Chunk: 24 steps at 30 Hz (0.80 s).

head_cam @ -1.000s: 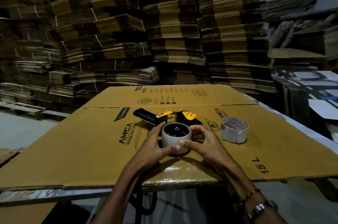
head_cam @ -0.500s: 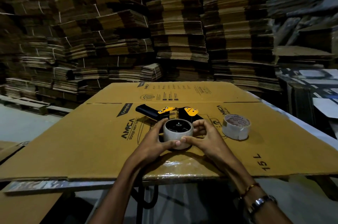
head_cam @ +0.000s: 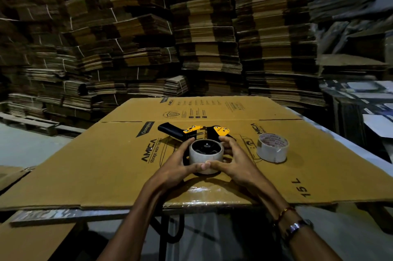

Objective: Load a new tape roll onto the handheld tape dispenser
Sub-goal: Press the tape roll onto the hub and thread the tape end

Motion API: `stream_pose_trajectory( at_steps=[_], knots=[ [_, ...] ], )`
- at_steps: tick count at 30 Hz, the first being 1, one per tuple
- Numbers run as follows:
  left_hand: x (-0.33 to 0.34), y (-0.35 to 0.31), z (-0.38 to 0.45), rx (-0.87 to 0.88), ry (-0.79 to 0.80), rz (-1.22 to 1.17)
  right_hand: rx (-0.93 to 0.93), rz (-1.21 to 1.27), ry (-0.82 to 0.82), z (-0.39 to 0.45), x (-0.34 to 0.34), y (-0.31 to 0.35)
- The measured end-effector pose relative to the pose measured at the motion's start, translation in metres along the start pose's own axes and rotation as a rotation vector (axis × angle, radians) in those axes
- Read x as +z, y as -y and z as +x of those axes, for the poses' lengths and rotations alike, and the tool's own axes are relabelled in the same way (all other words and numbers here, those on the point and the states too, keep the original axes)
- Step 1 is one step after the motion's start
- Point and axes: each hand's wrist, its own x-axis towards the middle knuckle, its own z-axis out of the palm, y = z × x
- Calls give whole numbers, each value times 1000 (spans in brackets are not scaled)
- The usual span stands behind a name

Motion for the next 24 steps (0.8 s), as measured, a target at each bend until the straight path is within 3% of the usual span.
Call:
stream_pose_trajectory(
  at_steps=[5,10,18,24],
  knots=[
    [2,-4,-2,5,-34,9,-3,-71,26,-1,1,2],
    [11,-6,-9,28,-223,-87,-10,-66,17,0,-1,1],
    [38,-9,-24,79,-517,61,-23,-53,-3,-2,0,2],
    [40,-12,-23,86,-523,-9,-11,-21,1,-4,1,3]
  ],
)
